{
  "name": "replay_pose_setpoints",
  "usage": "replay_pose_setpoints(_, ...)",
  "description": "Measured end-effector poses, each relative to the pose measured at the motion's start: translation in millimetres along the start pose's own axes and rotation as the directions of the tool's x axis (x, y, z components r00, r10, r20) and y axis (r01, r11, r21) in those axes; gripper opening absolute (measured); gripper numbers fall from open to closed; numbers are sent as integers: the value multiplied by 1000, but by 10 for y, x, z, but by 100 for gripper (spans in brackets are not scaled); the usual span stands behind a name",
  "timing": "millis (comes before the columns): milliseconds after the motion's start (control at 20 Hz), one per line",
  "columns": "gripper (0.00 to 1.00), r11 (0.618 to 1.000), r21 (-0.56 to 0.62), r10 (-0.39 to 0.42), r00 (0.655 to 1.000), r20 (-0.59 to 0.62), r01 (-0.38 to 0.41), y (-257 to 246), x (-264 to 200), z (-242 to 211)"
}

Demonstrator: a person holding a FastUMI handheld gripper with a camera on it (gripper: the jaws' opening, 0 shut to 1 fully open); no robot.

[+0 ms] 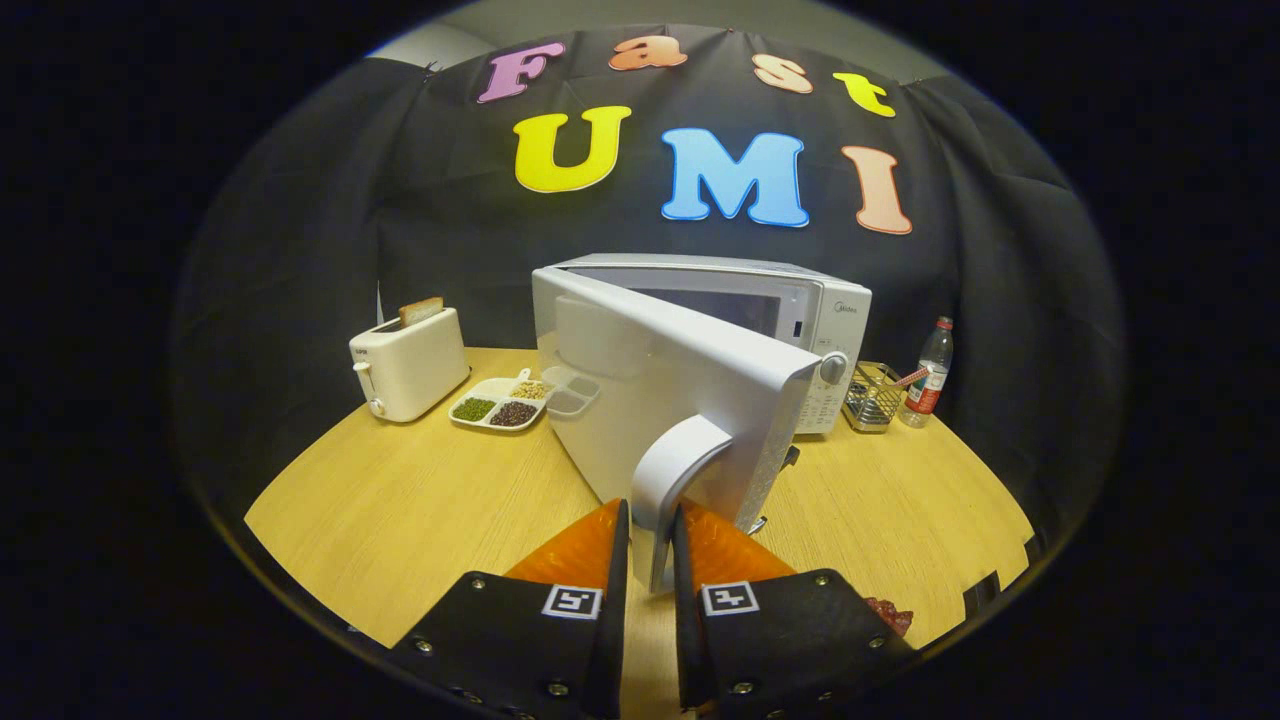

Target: Open the microwave, put the food inside, and close the microwave door.

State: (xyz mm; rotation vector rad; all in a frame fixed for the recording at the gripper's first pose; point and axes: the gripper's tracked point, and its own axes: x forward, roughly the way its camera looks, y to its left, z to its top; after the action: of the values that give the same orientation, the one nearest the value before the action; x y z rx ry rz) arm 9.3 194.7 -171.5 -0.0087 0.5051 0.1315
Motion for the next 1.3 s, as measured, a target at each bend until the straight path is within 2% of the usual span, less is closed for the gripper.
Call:
replay_pose_setpoints(400,25,997,-29,77,997,23,-77,622,-214,-20)
replay_pose_setpoints(650,27,982,-72,177,984,28,-175,1065,-287,-19)
replay_pose_setpoints(850,27,973,-141,186,982,23,-181,1181,-321,-31)
replay_pose_setpoints(900,31,972,-145,189,982,14,-185,1186,-344,-44)
replay_pose_setpoints(950,31,965,-134,228,974,7,-225,1272,-384,-67)
replay_pose_setpoints(1050,46,944,-136,306,952,11,-302,1419,-504,-58)
replay_pose_setpoints(1100,48,919,-137,374,927,14,-369,1531,-588,-53)
replay_pose_setpoints(1200,48,850,-128,516,856,15,-510,1709,-791,-42)
replay_pose_setpoints(1250,55,818,-128,567,824,17,-560,1759,-870,-26)
replay_pose_setpoints(1300,80,797,-135,597,802,29,-588,1734,-979,25)
